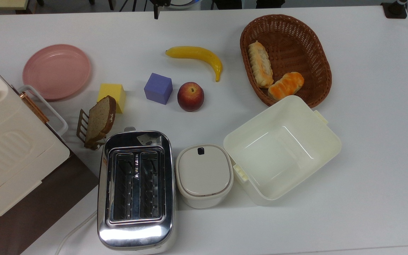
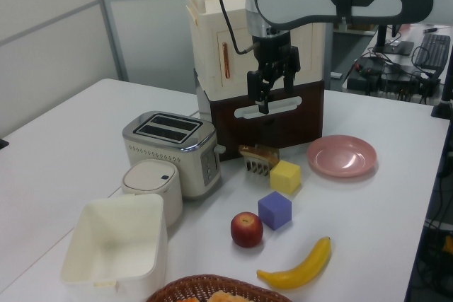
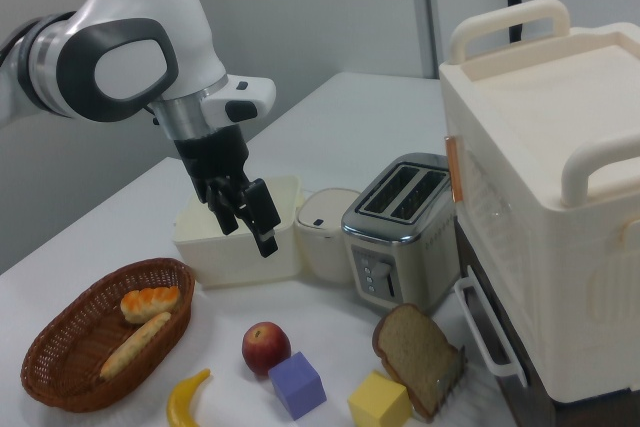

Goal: Put the bread on the table

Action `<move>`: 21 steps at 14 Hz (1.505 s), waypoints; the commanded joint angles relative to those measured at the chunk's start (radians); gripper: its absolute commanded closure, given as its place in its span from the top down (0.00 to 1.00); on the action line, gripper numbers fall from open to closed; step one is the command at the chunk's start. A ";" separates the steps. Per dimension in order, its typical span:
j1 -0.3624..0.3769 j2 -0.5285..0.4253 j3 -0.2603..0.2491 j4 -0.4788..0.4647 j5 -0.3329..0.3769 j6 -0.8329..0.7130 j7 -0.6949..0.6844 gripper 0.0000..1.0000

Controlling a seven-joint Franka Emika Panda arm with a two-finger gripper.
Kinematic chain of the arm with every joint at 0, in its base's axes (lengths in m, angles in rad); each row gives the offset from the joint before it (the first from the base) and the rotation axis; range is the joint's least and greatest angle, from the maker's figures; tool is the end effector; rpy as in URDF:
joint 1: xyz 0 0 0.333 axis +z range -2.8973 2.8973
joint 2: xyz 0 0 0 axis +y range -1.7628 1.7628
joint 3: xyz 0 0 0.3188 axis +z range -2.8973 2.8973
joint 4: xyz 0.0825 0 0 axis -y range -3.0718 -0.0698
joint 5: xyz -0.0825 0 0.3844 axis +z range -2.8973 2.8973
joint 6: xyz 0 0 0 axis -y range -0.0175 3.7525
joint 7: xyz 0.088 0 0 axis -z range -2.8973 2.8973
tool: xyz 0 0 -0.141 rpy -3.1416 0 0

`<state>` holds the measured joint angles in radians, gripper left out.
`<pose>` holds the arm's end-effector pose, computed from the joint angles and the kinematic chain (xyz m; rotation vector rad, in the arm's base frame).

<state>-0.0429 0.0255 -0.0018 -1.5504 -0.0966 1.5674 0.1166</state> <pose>0.5610 -0.0387 0.5890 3.0348 -0.2452 -0.0076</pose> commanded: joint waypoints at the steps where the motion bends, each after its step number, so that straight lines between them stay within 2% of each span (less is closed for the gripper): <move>1: 0.029 -0.036 -0.074 -0.020 0.111 -0.027 -0.046 1.00; 8: 0.035 -0.039 -0.073 -0.042 0.114 -0.026 -0.037 1.00; 10: 0.061 -0.039 -0.073 -0.060 0.115 -0.020 -0.028 1.00; 12: 0.086 -0.041 -0.072 -0.088 0.120 -0.007 0.094 1.00; 15: 0.200 -0.041 -0.072 -0.167 0.123 0.112 0.292 1.00; 17: 0.295 -0.038 -0.069 -0.192 0.121 0.167 0.414 1.00; 21: 0.434 -0.027 -0.046 -0.229 0.109 0.261 0.596 1.00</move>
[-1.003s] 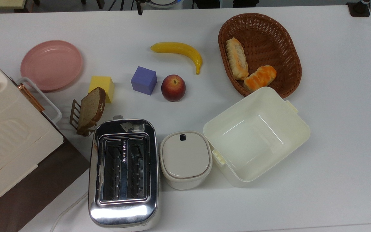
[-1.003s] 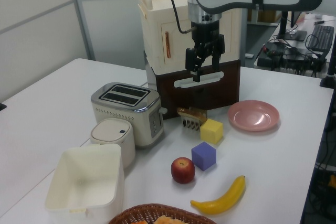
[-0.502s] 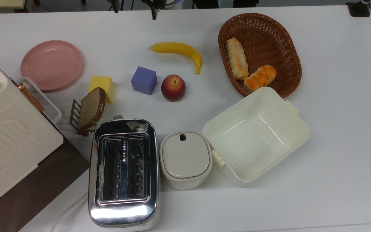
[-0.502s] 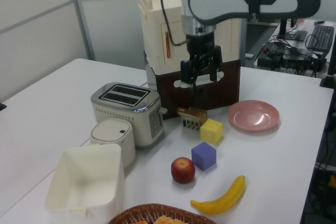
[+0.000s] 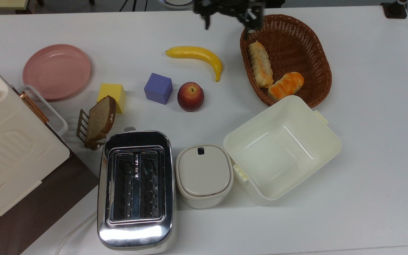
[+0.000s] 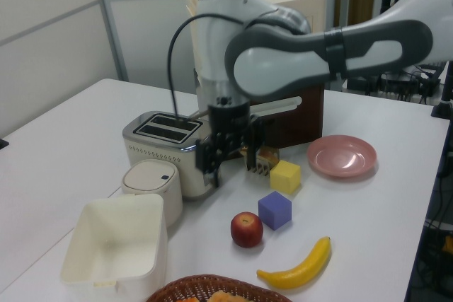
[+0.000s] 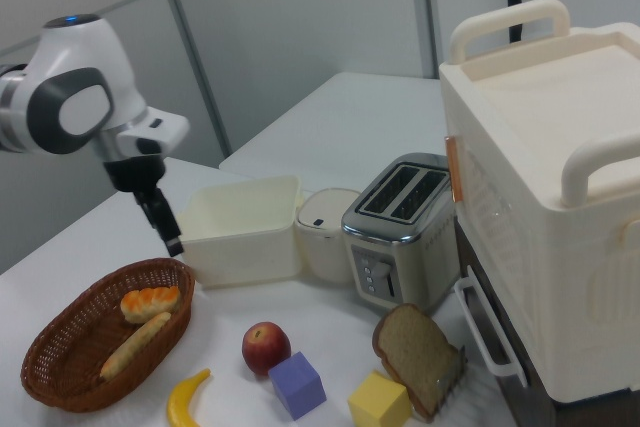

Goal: Put the bread on the table
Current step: 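Move the gripper over the wicker basket toward the orange bun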

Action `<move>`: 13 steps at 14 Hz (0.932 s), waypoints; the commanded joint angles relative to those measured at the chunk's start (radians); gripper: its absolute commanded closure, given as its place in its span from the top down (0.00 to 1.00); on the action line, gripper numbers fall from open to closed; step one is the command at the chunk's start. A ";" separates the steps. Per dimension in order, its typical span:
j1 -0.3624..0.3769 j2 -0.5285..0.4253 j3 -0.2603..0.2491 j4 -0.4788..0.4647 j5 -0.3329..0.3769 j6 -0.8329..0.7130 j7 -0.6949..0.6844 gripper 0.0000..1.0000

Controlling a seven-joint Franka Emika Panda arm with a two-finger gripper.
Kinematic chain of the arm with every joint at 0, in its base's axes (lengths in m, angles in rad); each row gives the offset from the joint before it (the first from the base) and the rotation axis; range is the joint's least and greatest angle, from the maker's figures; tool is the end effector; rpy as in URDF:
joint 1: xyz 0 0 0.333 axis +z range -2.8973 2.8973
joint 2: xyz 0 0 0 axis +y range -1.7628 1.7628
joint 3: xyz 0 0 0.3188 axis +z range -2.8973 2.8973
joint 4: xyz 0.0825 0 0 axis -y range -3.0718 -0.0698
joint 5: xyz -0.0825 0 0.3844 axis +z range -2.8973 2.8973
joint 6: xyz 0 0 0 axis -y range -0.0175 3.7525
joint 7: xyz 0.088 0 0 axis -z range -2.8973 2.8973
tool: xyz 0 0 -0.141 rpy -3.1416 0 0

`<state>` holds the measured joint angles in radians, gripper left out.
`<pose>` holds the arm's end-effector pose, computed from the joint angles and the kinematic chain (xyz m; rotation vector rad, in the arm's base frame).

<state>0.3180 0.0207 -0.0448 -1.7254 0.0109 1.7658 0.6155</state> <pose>0.5511 0.1560 0.5250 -3.0780 0.5352 -0.0212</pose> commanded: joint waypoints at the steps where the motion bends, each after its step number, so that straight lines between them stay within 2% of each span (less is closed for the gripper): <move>1: 0.093 -0.019 -0.003 -0.060 0.000 0.073 0.113 1.00; 5: 0.167 0.045 -0.003 -0.080 -0.026 0.147 0.180 1.00; 8: 0.190 0.120 -0.001 -0.094 -0.061 0.282 0.286 1.00; 10: 0.216 0.163 -0.001 -0.097 -0.113 0.374 0.418 1.00; 13: 0.237 0.159 -0.001 -0.111 -0.118 0.380 0.605 1.00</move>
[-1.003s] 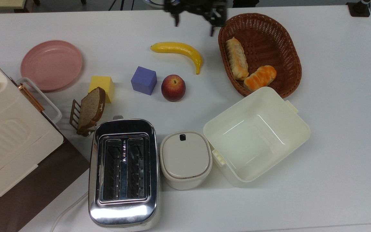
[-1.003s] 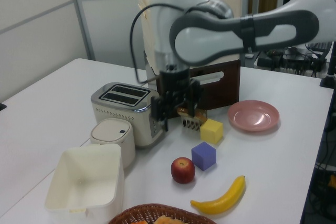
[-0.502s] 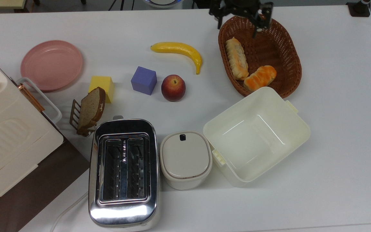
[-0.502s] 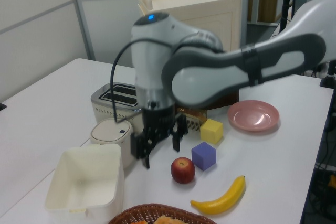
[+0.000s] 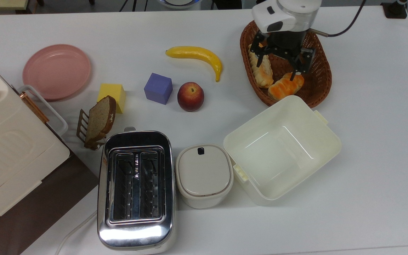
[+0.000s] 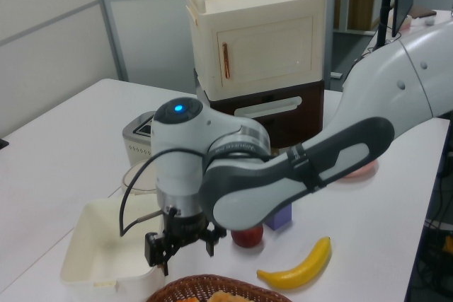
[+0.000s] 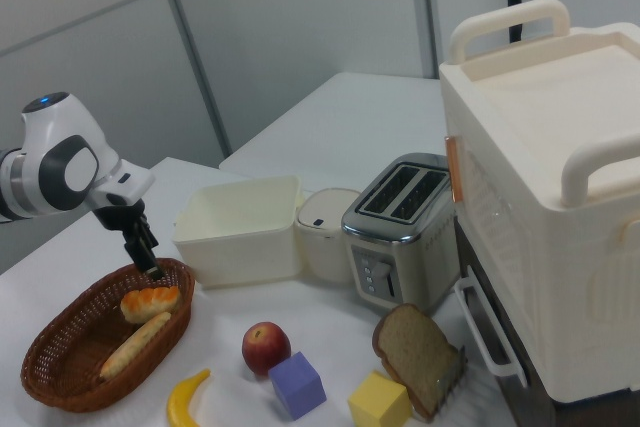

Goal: Put the bread on the table
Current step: 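Move the gripper over the wicker basket toward the orange bun, then lower the open gripper into the basket around the orange bun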

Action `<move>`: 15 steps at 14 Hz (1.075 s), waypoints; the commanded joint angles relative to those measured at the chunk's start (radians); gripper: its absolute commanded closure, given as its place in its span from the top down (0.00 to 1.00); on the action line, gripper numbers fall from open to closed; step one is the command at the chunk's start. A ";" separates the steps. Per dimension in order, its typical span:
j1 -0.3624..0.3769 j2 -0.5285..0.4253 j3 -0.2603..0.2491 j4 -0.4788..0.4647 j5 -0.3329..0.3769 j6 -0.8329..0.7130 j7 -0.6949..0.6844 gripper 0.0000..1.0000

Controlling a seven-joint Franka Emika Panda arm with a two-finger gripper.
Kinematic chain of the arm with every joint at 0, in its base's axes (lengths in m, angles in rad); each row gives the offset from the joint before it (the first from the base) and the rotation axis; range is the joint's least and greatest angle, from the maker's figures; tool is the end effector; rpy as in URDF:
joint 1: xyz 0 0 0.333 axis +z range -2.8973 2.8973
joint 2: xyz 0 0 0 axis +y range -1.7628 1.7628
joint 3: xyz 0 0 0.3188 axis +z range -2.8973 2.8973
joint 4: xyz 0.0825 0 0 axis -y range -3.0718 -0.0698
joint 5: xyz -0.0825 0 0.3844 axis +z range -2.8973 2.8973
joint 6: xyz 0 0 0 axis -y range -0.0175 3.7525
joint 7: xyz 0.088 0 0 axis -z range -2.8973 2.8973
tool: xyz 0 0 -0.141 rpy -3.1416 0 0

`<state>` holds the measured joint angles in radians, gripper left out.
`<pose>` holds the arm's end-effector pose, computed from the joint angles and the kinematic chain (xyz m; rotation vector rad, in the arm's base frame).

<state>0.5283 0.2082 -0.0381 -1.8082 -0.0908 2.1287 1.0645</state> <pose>0.5605 0.2929 0.4068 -3.0089 0.8154 -0.2207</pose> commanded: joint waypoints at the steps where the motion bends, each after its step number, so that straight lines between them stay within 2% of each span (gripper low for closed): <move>1: 0.025 -0.032 -0.006 -0.029 -0.014 0.011 0.226 1.00; 3: 0.029 -0.033 -0.005 -0.060 -0.010 0.004 0.354 1.00; 5: 0.027 -0.029 0.024 -0.085 -0.009 -0.001 0.414 1.00; 8: 0.027 -0.029 0.096 -0.109 -0.009 -0.030 0.422 1.00; 10: 0.027 -0.026 0.125 -0.111 -0.009 -0.030 0.422 1.00; 15: 0.025 0.005 0.125 -0.100 -0.032 0.005 0.419 1.00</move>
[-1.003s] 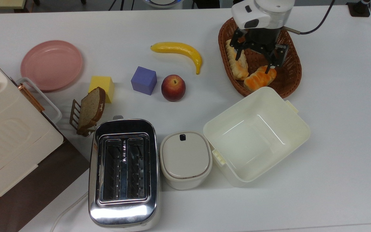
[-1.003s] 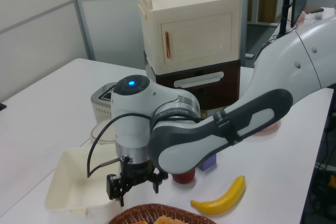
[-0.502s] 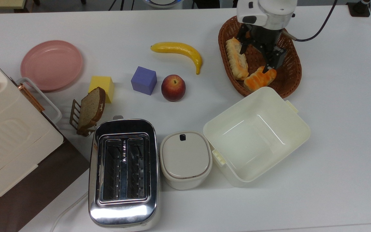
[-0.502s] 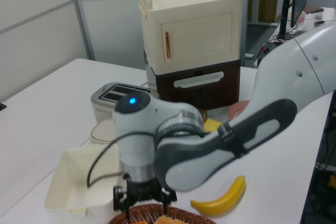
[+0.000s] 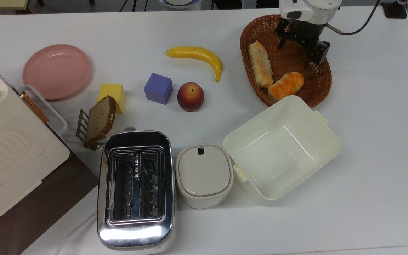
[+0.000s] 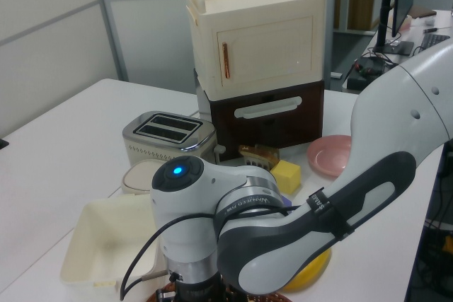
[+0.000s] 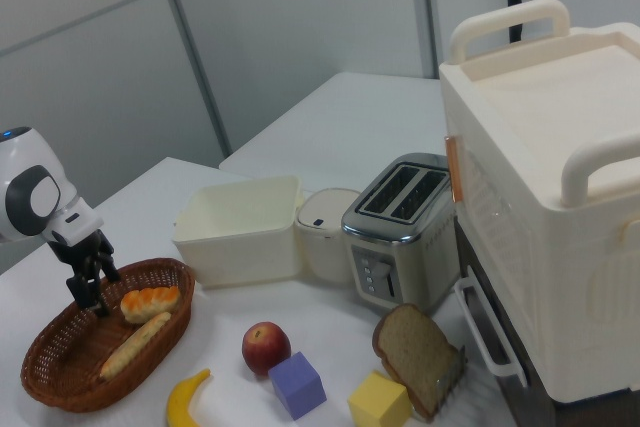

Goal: Put the bread on the table
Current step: 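Lower the open gripper into the basket around the orange bun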

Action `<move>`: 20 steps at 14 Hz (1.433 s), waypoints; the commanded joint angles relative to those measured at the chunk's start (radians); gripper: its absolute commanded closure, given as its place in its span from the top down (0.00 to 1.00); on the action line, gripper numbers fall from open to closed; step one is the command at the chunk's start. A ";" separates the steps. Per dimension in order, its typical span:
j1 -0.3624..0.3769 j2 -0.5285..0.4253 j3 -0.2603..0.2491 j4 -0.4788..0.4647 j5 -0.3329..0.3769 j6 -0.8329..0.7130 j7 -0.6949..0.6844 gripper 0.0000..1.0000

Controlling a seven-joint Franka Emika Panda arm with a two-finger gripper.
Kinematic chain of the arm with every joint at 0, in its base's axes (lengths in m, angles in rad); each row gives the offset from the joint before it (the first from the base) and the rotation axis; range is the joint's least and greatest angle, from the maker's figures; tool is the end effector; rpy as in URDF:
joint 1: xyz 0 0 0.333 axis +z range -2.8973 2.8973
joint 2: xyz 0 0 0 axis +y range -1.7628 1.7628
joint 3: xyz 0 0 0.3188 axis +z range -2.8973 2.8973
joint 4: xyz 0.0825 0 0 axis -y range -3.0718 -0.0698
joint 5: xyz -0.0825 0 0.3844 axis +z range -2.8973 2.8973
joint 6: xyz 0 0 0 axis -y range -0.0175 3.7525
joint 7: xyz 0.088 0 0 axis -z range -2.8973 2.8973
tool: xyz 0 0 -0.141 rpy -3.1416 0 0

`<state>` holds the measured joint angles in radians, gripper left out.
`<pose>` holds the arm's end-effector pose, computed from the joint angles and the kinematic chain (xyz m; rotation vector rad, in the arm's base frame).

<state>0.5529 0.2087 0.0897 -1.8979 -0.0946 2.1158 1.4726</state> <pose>0.4927 0.3578 0.3629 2.8823 -1.1905 0.0930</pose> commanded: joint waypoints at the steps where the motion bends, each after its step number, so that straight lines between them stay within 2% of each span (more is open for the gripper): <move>1: 0.001 0.018 -0.002 -0.013 -0.042 0.059 0.012 1.00; 10: -0.004 0.084 -0.001 -0.009 -0.161 0.182 0.026 1.00; 15: -0.010 0.098 -0.001 -0.009 -0.204 0.216 0.034 1.00; 20: -0.011 0.110 -0.001 -0.009 -0.206 0.217 0.032 1.00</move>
<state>0.5411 0.3129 0.0895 -1.8977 -0.2783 2.3023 1.4801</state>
